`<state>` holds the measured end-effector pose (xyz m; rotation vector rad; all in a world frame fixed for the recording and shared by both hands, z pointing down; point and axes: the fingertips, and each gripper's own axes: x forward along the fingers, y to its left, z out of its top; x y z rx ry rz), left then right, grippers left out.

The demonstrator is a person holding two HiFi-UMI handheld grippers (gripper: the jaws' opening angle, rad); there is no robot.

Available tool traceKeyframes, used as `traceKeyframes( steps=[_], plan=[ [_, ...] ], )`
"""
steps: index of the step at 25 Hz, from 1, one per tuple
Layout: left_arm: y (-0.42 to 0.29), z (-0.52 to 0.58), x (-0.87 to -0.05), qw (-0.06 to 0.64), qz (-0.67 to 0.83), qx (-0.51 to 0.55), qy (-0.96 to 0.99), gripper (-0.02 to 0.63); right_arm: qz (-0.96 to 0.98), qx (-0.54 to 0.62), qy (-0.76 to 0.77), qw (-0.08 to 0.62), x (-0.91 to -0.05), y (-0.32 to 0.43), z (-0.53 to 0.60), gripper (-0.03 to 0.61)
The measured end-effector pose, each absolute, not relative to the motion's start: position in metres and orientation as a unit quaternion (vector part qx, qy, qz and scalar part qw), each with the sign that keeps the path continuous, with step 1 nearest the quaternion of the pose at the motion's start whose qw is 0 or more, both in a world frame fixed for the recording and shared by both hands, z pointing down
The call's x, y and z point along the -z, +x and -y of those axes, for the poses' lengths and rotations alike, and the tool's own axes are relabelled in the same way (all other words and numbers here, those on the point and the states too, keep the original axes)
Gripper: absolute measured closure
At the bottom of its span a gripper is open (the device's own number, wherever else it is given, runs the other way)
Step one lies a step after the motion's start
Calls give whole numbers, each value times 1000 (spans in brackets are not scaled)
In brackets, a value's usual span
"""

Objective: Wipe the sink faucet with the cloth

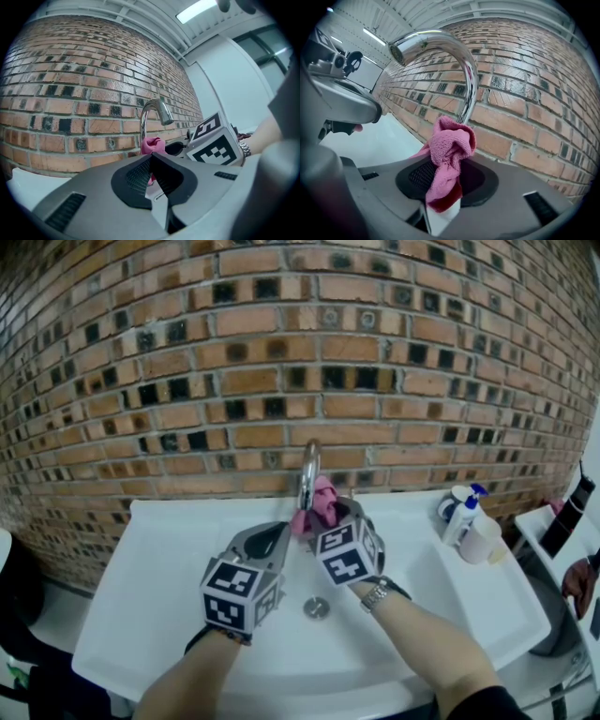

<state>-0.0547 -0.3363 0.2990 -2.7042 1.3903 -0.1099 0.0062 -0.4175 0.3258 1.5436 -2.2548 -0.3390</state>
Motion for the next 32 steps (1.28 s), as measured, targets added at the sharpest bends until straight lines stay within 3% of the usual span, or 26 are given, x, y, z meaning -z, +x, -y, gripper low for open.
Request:
traceKeyframes(
  steps=[32],
  plan=[
    [-52,335,-302,50,-455,42,-888,608,809,75,533,237,-378,21,405,445]
  ],
)
